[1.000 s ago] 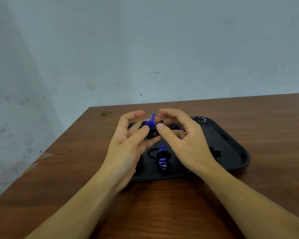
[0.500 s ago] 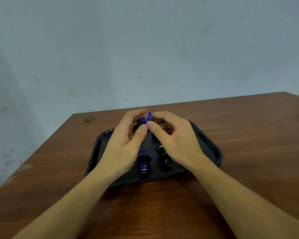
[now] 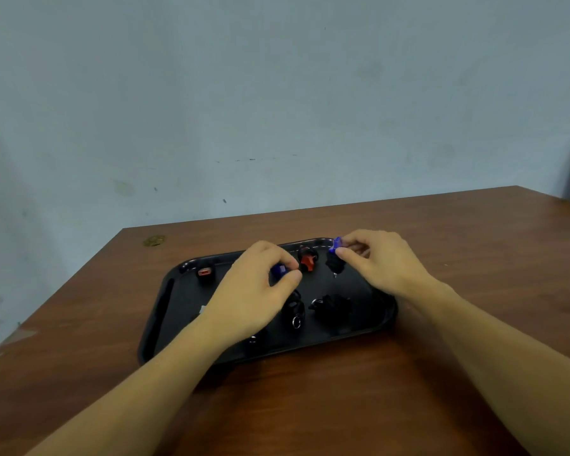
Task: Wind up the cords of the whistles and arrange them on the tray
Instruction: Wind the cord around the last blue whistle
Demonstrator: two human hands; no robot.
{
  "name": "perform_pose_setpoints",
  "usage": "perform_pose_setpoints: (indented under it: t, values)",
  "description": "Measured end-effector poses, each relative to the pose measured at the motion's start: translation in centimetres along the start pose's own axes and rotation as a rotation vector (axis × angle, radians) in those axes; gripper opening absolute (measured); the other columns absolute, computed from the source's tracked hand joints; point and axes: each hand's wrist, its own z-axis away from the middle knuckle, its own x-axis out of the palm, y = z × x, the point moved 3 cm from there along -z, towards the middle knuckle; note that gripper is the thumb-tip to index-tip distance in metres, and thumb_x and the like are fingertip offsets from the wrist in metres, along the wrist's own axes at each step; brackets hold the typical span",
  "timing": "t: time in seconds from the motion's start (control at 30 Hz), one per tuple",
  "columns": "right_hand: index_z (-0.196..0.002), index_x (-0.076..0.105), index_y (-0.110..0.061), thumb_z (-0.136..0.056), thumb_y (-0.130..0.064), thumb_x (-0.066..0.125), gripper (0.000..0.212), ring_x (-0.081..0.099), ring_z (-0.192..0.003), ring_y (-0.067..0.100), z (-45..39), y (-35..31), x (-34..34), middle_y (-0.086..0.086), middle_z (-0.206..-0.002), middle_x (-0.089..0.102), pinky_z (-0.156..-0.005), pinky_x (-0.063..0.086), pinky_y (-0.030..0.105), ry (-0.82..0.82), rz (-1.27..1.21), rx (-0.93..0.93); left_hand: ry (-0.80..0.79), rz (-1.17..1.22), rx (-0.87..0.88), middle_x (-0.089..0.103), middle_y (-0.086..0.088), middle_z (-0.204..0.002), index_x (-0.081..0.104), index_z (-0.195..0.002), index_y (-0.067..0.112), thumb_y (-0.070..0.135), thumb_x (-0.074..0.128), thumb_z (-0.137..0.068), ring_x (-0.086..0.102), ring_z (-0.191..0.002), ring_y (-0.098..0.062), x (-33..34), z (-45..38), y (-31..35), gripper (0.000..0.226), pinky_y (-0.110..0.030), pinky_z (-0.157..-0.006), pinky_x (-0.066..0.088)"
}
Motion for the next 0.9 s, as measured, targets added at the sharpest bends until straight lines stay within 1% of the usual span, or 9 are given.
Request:
perform_pose_setpoints:
  t: [0.1,0.23,0.3,0.4,0.5,0.63,0.7,0.8,0.9]
  values:
    - [-0.111,0.071,-0.026,-0.097,-0.037,0.062,0.021,0.059,-0.084,0.003,-0.8,0.5,-0.2,-0.015,-0.094,0.069,-0.079,0.045,0.022,0.001,0.113,-0.061,-0.05,-0.077,0.024,0.056,0.015,-0.112,0.064,-0.099,0.031,0.034,0.062,-0.094,0.052,-0.107,-0.003,0.7,-0.1,-0.1,0.006,-0.014,-0.091,0.037]
    - [-0.119,0.068,-0.023,-0.097,-0.038,0.061,0.028,0.057,-0.103,0.018,-0.6,1.4,0.2,-0.006,-0.111,0.071,-0.086,0.045,0.031,-0.041,0.299,-0.233,-0.127,-0.147,0.031,0.054,0.012,-0.119,0.064,-0.108,0.029,0.041,0.059,-0.094,0.048,-0.114,-0.009,1.6,-0.5,0.5,0.018,-0.03,-0.101,0.041]
    - [-0.117,0.069,-0.025,-0.094,-0.038,0.065,0.026,0.056,-0.106,0.017,0.0,1.8,0.3,-0.007,-0.113,0.07,-0.09,0.047,0.033,-0.086,0.314,-0.257,-0.158,-0.186,0.043,0.055,0.01,-0.121,0.064,-0.112,0.029,0.043,0.058,-0.095,0.05,-0.113,-0.01,1.9,-0.7,1.0,0.023,-0.037,-0.106,0.039]
    - [-0.107,0.071,-0.031,-0.091,-0.032,0.07,0.016,0.054,-0.108,0.012,0.4,2.0,0.1,-0.015,-0.113,0.067,-0.093,0.047,0.032,-0.124,0.302,-0.284,-0.191,-0.214,0.068,0.056,0.007,-0.122,0.064,-0.115,0.026,0.043,0.057,-0.096,0.053,-0.108,-0.01,2.2,-1.1,1.6,0.026,-0.038,-0.11,0.034]
    - [-0.103,0.07,-0.033,-0.091,-0.027,0.069,0.013,0.05,-0.111,0.01,0.6,2.2,0.0,-0.017,-0.116,0.065,-0.095,0.046,0.031,-0.135,0.306,-0.265,-0.219,-0.217,0.067,0.056,0.007,-0.123,0.063,-0.117,0.026,0.044,0.056,-0.096,0.051,-0.112,-0.011,2.6,-1.3,1.6,0.028,-0.039,-0.107,0.039]
    - [-0.101,0.071,-0.033,-0.092,-0.025,0.065,0.013,0.045,-0.113,0.008,1.1,2.6,-0.2,-0.019,-0.117,0.061,-0.097,0.044,0.03,-0.096,0.253,-0.211,-0.295,-0.239,0.075,0.053,0.007,-0.131,0.061,-0.125,0.027,0.034,0.057,-0.097,0.048,-0.122,-0.012,3.0,-1.6,1.5,0.029,-0.044,-0.115,0.032]
    - [-0.102,0.071,-0.032,-0.092,-0.023,0.064,0.015,0.045,-0.111,0.007,1.3,2.9,-0.5,-0.019,-0.113,0.059,-0.095,0.042,0.026,-0.04,0.212,-0.193,-0.338,-0.243,0.083,0.052,0.007,-0.134,0.059,-0.129,0.027,0.028,0.057,-0.096,0.049,-0.118,-0.011,3.3,-1.8,1.5,0.032,-0.045,-0.115,0.03]
    - [-0.101,0.071,-0.029,-0.092,-0.019,0.063,0.016,0.046,-0.105,0.006,1.6,2.9,-0.7,-0.018,-0.107,0.06,-0.09,0.042,0.024,0.048,0.17,-0.19,-0.394,-0.261,0.089,0.053,0.008,-0.135,0.056,-0.133,0.028,0.028,0.06,-0.094,0.047,-0.124,-0.012,3.8,-2.1,1.5,0.039,-0.048,-0.116,0.028]
    - [-0.102,0.071,-0.028,-0.092,-0.018,0.063,0.016,0.046,-0.101,0.006,1.8,2.5,-0.4,-0.017,-0.105,0.059,-0.085,0.037,0.02,0.059,0.144,-0.203,-0.449,-0.338,0.108,0.055,0.01,-0.131,0.055,-0.133,0.033,0.029,0.061,-0.094,0.046,-0.126,-0.014,4.4,-2.6,1.5,0.04,-0.051,-0.116,0.024]
